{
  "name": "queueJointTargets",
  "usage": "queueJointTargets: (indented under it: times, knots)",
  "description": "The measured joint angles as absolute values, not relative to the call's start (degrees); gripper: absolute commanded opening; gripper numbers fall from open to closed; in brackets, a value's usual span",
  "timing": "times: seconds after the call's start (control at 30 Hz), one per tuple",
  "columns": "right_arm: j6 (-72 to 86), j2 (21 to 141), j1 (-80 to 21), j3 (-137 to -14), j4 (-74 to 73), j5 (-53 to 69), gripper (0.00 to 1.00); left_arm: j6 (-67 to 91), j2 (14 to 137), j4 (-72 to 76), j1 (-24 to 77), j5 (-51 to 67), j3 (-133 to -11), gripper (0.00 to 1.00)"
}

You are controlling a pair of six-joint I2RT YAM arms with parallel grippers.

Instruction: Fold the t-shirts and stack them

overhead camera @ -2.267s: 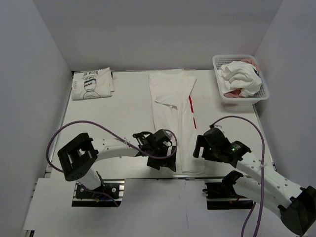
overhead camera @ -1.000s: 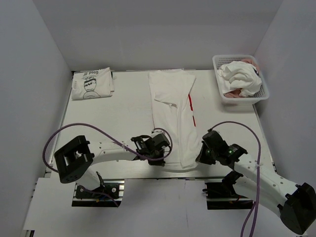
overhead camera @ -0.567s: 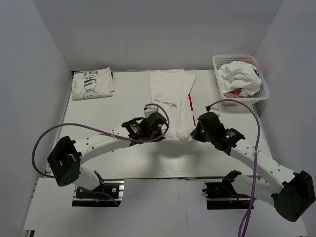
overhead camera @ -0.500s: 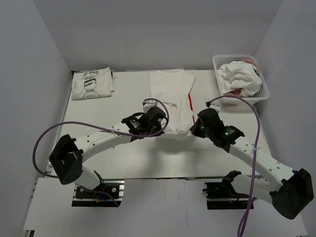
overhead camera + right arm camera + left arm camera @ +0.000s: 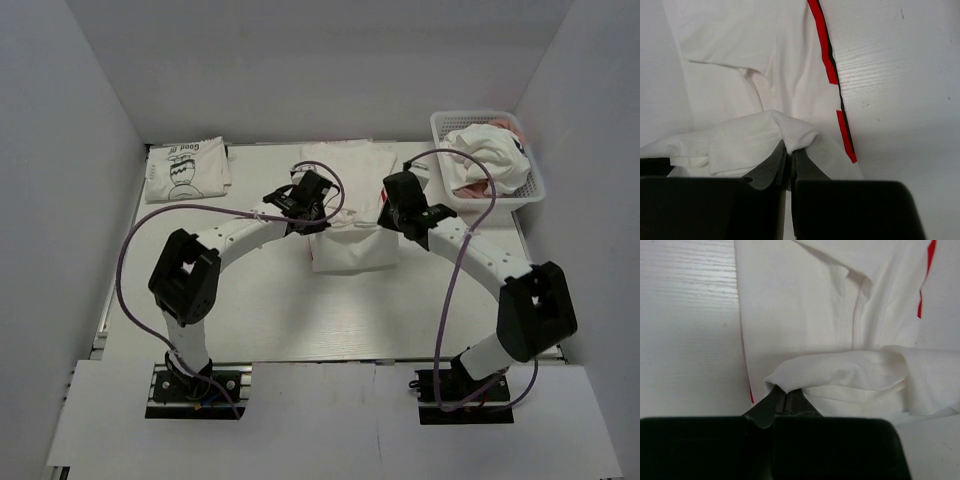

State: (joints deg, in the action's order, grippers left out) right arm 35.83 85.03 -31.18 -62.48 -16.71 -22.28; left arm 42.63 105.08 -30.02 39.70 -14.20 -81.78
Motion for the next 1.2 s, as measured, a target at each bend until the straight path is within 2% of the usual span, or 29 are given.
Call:
queueJointTargets:
  times: [0.37,0.4,0.43,0.47,0.5,0.53,0.57,0.73,0.97,1.2]
  knots:
    - [33.8,103.4,-24.8,-73.1,-12.3,-15.9,0.0,38.7,118.0,-29.1,34.7,-12.6,-92.6,0.0]
    - [33.6,104.8,-24.4,-74.0,-12.1,-15.3,0.06,38.3,119.0,-29.1,34.4,-12.5,-93.6,0.04]
    - [33.3,106.3,-24.0,-75.0,-11.7,-14.7,0.18,38.2,120.0,-29.5,34.1,-12.5,-94.8,0.14]
    - [33.1,107.6,-23.6,-75.9,-11.5,-13.7,0.56,37.8,120.9,-30.0,33.8,-12.4,-96.1,0.5]
    - [33.0,108.7,-23.3,-76.7,-11.5,-13.2,0.76,37.3,121.9,-30.3,33.4,-12.3,-97.4,0.69]
    - [32.3,109.8,-23.0,-77.7,-11.4,-12.0,0.9,37.3,122.6,-30.5,33.1,-12.2,-98.4,0.9]
    - [31.6,110.7,-22.7,-78.6,-11.3,-10.6,0.9,37.2,122.8,-30.6,32.6,-12.1,-98.9,1.0]
    - [29.1,108.9,-22.2,-76.5,-8.2,-3.0,0.9,37.9,121.0,-30.8,30.4,-12.0,-97.5,1.0]
    - [28.8,96.4,-22.9,-60.0,-1.1,6.0,0.9,39.4,105.7,-28.3,29.4,-10.3,-77.8,1.0]
    - [27.6,98.0,-23.2,-62.0,0.5,5.8,0.9,40.1,98.5,-26.0,30.3,-6.2,-68.2,1.0]
